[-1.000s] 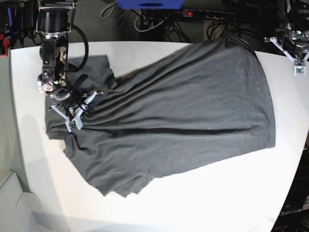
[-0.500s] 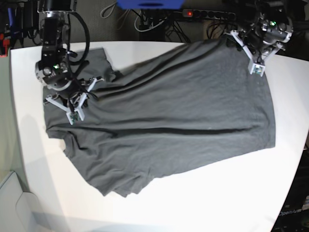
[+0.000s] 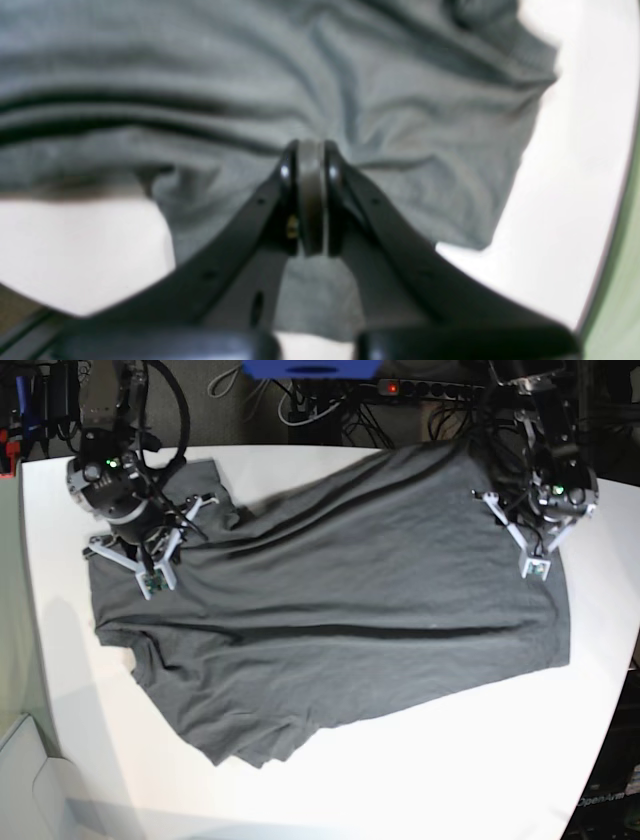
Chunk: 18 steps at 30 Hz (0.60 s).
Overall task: Layout the t-shirt on the table in an organized manner, then fold the t-shirt properly
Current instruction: 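Grasp the shirt with both grippers and pull it taut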
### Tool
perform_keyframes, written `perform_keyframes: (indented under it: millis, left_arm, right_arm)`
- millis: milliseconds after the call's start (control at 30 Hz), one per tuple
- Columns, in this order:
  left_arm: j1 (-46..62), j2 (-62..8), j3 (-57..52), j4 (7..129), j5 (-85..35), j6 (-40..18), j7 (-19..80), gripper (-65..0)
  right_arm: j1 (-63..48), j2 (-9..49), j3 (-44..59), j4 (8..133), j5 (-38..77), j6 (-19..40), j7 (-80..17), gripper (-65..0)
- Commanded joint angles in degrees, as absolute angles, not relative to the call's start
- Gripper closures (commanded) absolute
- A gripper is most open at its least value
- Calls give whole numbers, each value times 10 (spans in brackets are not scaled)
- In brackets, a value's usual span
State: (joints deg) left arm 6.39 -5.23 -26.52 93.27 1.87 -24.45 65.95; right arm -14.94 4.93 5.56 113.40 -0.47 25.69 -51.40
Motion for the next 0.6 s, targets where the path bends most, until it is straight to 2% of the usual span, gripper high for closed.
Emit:
perform_keyframes:
  millis: [0,433,567]
  left_arm:
    - [45,-56,-264,919,17,-245,656,-211]
    - [-110,-72,-264,724,53,-245,549,-211]
    - [-137,-75,-267,731,62,-245,562,-211]
  right_arm:
    - [-146,52,55,1144,-1,255,-502,0]
    - [-177,46,-33,1144,-1,255,-501,0]
    - [-160,47,-55,1142,-1,255,-496,0]
